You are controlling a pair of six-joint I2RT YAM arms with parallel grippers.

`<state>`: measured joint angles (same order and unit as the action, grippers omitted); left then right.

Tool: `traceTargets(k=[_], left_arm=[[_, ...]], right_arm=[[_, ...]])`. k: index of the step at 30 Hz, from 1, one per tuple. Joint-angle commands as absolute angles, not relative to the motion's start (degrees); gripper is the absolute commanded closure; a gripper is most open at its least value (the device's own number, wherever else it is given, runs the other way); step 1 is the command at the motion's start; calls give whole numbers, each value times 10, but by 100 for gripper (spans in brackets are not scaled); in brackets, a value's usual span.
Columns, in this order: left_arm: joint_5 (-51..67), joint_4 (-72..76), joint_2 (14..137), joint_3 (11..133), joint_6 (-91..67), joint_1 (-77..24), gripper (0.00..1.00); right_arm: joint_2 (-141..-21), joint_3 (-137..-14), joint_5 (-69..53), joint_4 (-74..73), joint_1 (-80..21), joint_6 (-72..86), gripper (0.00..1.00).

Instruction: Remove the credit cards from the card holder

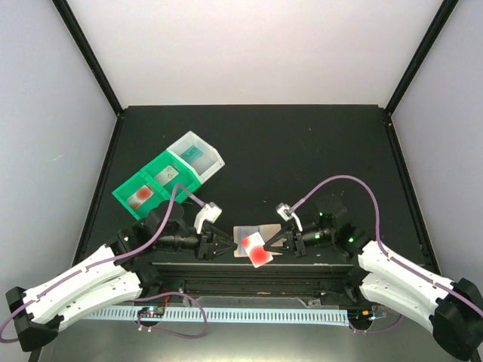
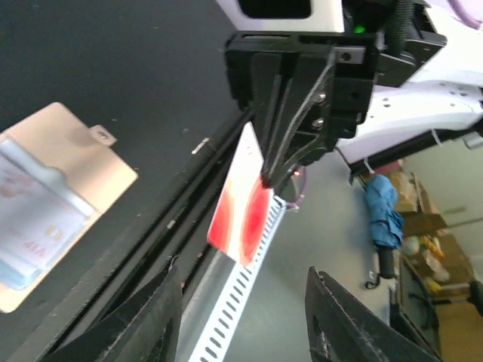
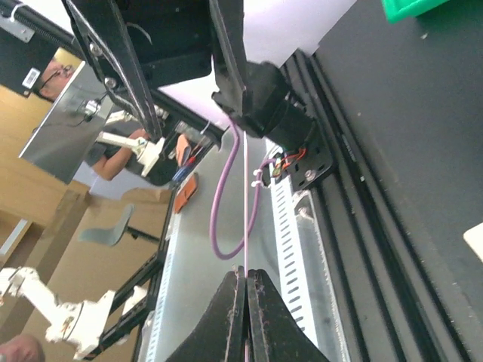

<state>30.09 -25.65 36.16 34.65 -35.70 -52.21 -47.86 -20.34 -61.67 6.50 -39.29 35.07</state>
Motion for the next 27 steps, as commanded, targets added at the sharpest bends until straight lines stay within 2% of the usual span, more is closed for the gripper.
traceTargets(k=[1, 9, 17, 19, 24, 25, 27], left_arm=[[380, -194, 373, 341, -366, -519, 55], [399, -188, 391, 332, -359, -515, 62], [404, -183, 409, 328, -351, -510, 61], [409, -180, 414, 327, -351, -508, 66], [415, -177, 417, 325, -352, -504, 95], [414, -176, 416, 324, -353, -503, 98], [412, -175, 412, 321, -353, -501, 98]], right_arm=[[-486, -219, -629, 81, -418, 349, 99], [-500, -215, -632, 112, -438, 366, 99], [-500, -215, -624, 126, -450, 375, 99], [-504, -216, -626, 127, -451, 375, 99], [-506, -218, -614, 125, -452, 376, 99], [-507, -220, -607, 122, -453, 375, 99], [-509, -220, -596, 121, -453, 377, 99]])
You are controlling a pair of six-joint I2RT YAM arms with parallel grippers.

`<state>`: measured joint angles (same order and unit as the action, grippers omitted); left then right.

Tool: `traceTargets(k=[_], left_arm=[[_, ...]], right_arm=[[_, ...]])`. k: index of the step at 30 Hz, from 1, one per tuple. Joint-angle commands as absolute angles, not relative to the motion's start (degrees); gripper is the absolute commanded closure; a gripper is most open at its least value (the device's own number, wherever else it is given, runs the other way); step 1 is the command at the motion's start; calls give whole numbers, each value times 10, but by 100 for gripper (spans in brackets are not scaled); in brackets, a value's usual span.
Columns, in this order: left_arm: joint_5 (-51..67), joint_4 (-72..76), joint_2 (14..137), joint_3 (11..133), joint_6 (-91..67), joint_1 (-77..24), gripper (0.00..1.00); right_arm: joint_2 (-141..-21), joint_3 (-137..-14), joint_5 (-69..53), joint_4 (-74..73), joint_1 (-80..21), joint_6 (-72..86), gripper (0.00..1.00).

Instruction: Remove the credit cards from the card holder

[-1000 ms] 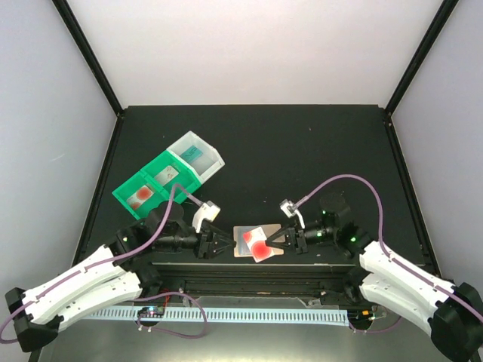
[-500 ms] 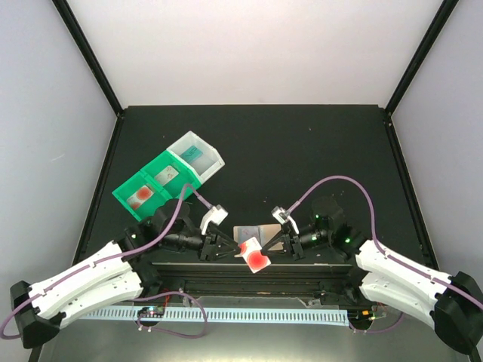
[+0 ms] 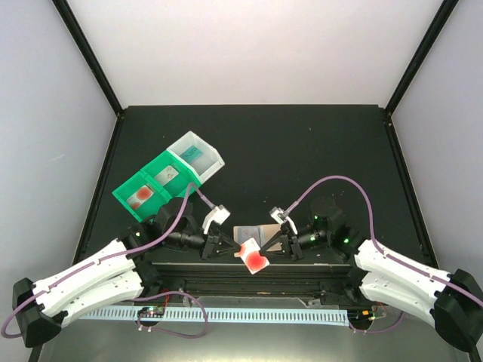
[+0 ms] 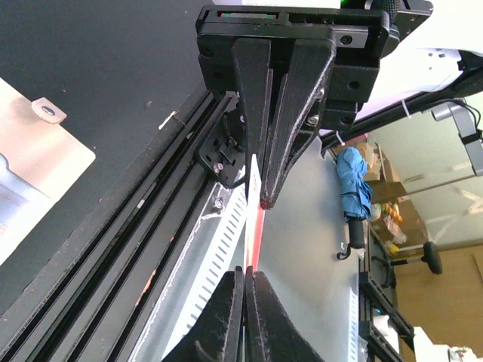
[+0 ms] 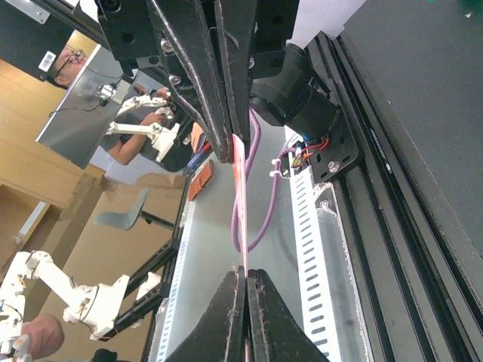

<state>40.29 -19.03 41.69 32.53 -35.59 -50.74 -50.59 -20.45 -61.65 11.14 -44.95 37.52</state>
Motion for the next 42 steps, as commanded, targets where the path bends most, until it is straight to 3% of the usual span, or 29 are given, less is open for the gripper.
traceTargets(k=[1, 5, 8, 12, 17, 27, 42], left_arm=[[410, -175, 410, 320, -355, -500, 98], [393, -182, 396, 315, -357, -495, 99], [366, -194, 381, 313, -361, -488, 98], [287, -226, 353, 320, -370, -478, 98], [162, -270, 297, 332, -380, -475, 98], [-173, -404, 188, 353, -456, -473, 98], [-357, -483, 220, 380, -471, -456, 98]], right_arm=[[-511, -219, -589, 120, -453, 377, 98], [-507, -218, -547, 114, -453, 387, 79], [-492, -223, -503, 98, -452, 389, 50], [-459, -227, -442, 76, -453, 394, 23], [-426, -239, -388, 35, -452, 389, 2], [-380, -236, -357, 19, -452, 405, 0], [-337, -222, -348, 0, -453, 424, 0]])
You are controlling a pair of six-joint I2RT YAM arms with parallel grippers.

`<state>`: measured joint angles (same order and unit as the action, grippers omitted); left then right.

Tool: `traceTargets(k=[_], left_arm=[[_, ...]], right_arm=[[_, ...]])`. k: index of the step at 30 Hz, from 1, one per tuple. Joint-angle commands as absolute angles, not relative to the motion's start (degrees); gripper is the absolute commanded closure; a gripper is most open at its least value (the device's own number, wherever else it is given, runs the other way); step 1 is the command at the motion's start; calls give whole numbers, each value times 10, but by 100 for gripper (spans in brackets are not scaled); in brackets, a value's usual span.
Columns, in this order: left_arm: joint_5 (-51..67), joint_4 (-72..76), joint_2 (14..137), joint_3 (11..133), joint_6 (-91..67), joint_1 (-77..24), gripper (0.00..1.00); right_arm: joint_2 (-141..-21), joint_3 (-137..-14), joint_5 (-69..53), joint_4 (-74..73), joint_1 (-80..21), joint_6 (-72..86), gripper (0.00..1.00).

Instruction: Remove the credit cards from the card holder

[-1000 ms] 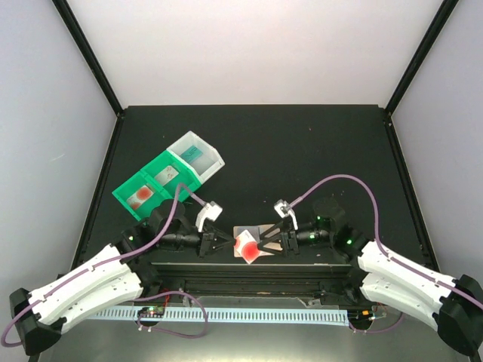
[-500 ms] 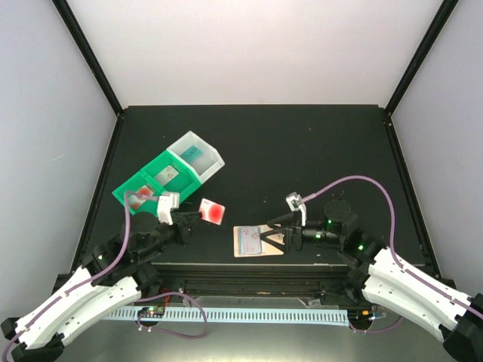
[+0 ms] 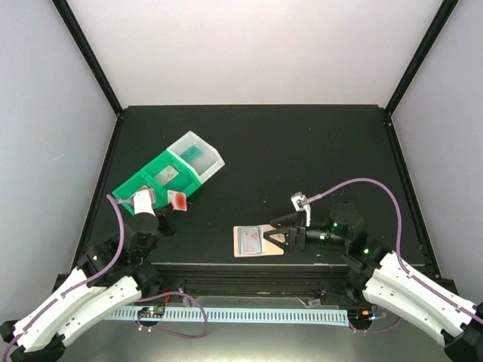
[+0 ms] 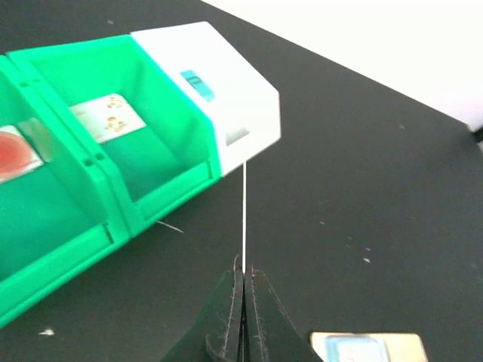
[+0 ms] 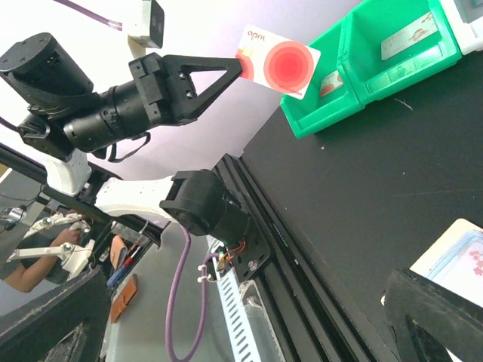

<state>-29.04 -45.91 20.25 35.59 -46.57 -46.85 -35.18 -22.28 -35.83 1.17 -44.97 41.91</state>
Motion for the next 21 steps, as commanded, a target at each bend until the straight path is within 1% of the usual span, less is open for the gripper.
traceTargets(k=[1, 6, 11, 21], left_arm=[[-361, -482, 225, 379, -471, -450, 98], [-341, -466, 255, 388, -460, -390, 98], [-262, -413, 301, 393, -404, -261, 98], [-178, -330, 365, 379, -375, -78, 99]], right_arm=[[-333, -220, -349, 0, -452, 424, 0], [-316, -210, -348, 4, -452, 430, 0], [-310, -210, -348, -5, -452, 428, 0], [-295, -204, -351, -4, -453, 424, 0]])
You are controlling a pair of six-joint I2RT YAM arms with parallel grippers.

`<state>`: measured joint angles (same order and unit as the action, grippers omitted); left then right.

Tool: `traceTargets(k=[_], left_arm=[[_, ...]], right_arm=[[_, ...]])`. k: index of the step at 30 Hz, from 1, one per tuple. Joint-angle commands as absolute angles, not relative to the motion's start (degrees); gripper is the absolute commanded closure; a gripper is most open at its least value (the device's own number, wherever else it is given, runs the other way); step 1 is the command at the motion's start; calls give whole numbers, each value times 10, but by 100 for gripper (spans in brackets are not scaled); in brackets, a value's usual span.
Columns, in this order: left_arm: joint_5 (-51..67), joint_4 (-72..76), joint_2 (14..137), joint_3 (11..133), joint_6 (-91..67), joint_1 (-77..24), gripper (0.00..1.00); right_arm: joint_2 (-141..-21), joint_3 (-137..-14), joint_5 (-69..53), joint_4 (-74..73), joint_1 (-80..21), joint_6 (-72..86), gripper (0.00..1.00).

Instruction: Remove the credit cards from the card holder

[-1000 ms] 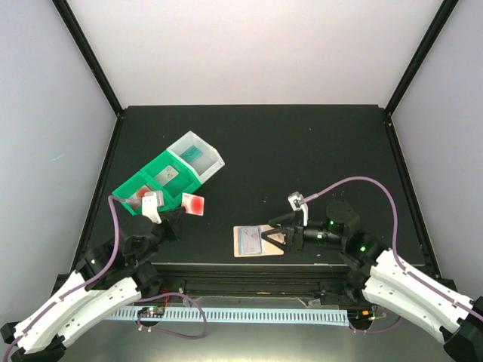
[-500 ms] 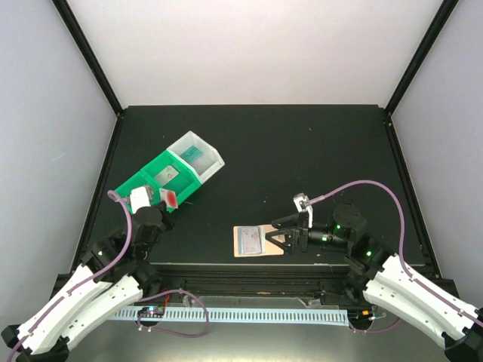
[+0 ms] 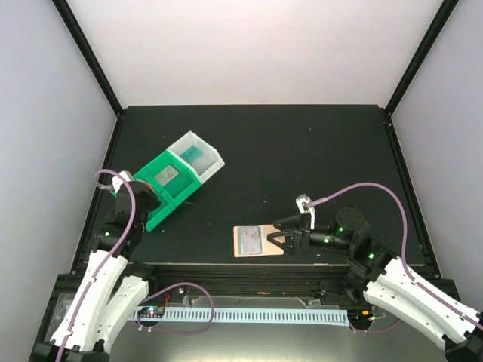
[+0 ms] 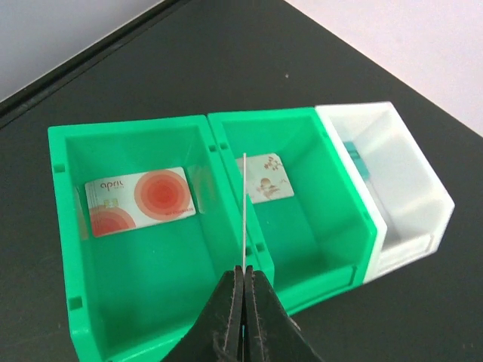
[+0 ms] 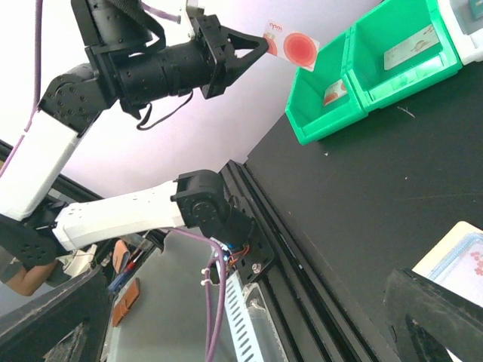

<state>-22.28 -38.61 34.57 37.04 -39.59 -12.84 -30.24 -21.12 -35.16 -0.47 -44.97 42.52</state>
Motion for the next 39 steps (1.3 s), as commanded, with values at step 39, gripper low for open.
traceTargets(k=[39], left_arm=[[27, -63, 633, 274, -329, 185, 98]], right_arm=[[-314, -212, -355, -8, -453, 408, 0]])
